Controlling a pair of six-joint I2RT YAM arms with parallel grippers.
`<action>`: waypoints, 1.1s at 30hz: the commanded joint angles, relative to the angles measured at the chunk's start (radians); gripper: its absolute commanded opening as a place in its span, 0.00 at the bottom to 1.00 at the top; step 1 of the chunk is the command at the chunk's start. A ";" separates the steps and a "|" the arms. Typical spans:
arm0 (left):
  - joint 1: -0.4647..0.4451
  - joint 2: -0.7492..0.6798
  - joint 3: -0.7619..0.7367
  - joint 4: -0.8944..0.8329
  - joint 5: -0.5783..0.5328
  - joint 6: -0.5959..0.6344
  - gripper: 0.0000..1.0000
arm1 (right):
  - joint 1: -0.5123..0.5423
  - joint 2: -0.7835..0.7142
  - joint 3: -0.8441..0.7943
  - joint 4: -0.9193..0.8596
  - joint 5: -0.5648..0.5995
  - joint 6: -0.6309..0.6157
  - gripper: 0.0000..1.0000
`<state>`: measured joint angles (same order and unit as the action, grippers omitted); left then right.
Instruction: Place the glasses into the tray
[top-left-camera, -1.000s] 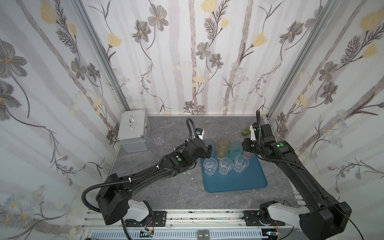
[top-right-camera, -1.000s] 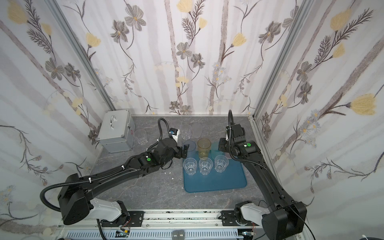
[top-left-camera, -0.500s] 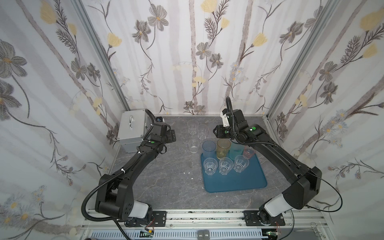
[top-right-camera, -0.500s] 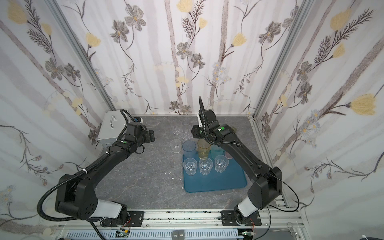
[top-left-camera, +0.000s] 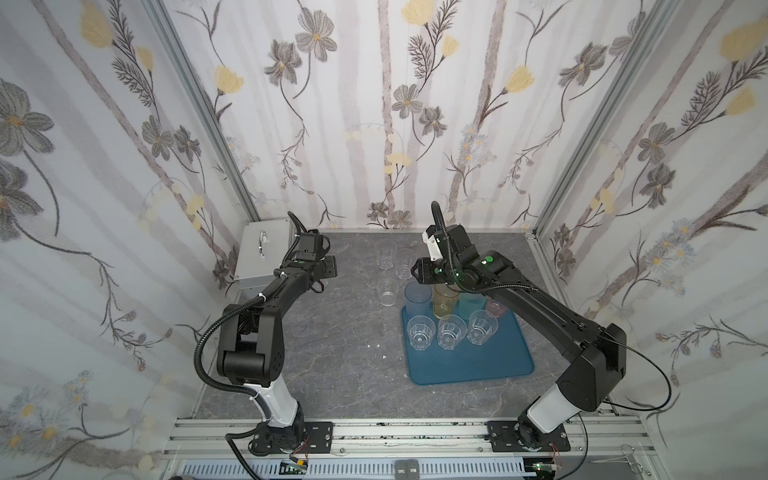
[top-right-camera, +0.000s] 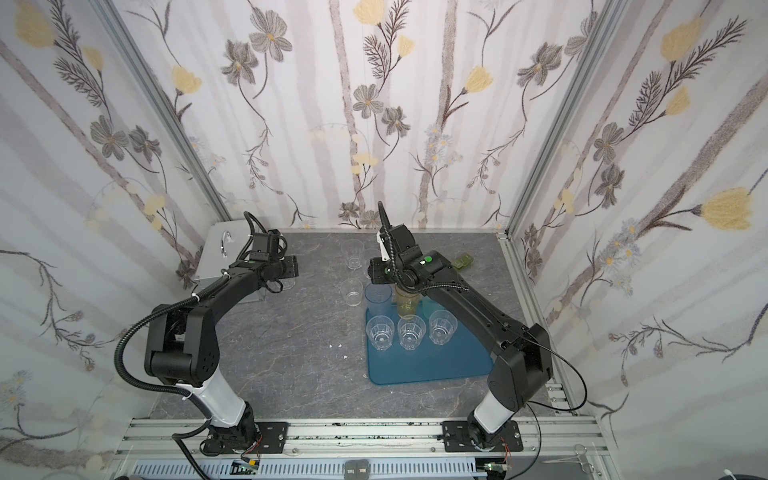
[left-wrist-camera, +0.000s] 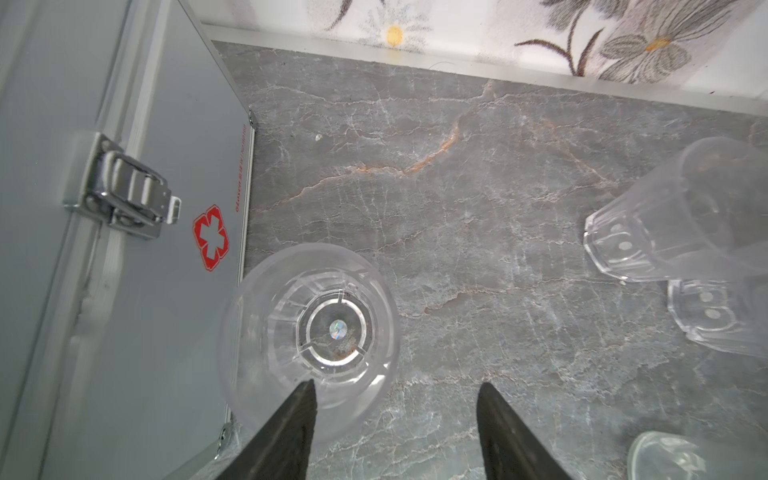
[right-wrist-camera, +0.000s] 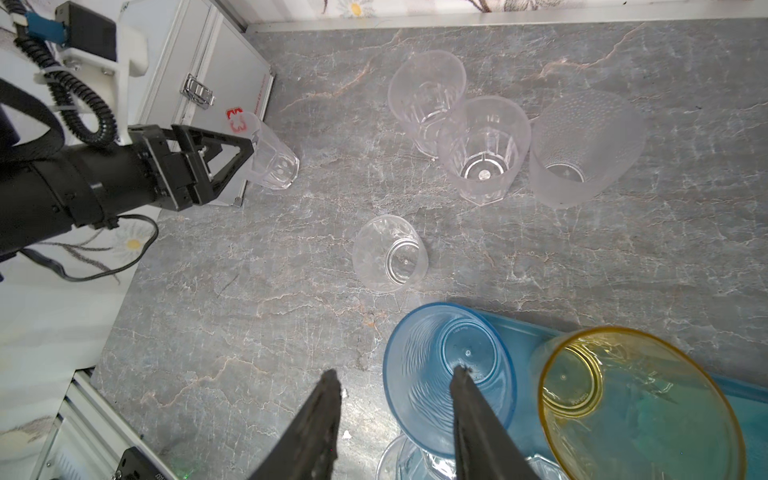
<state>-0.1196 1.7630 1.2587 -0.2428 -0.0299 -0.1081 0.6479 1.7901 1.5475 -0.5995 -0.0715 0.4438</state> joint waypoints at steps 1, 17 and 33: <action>0.002 0.042 0.028 -0.019 0.017 0.035 0.63 | 0.007 0.018 0.019 0.050 -0.002 0.003 0.45; 0.001 0.165 0.123 -0.052 0.050 0.045 0.28 | 0.017 0.009 -0.018 0.066 0.003 0.006 0.46; -0.095 0.032 0.042 -0.082 0.059 -0.045 0.00 | 0.023 -0.002 -0.022 0.078 -0.003 0.013 0.46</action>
<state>-0.1856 1.8374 1.3117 -0.3202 0.0135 -0.1123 0.6674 1.7977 1.5284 -0.5663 -0.0723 0.4450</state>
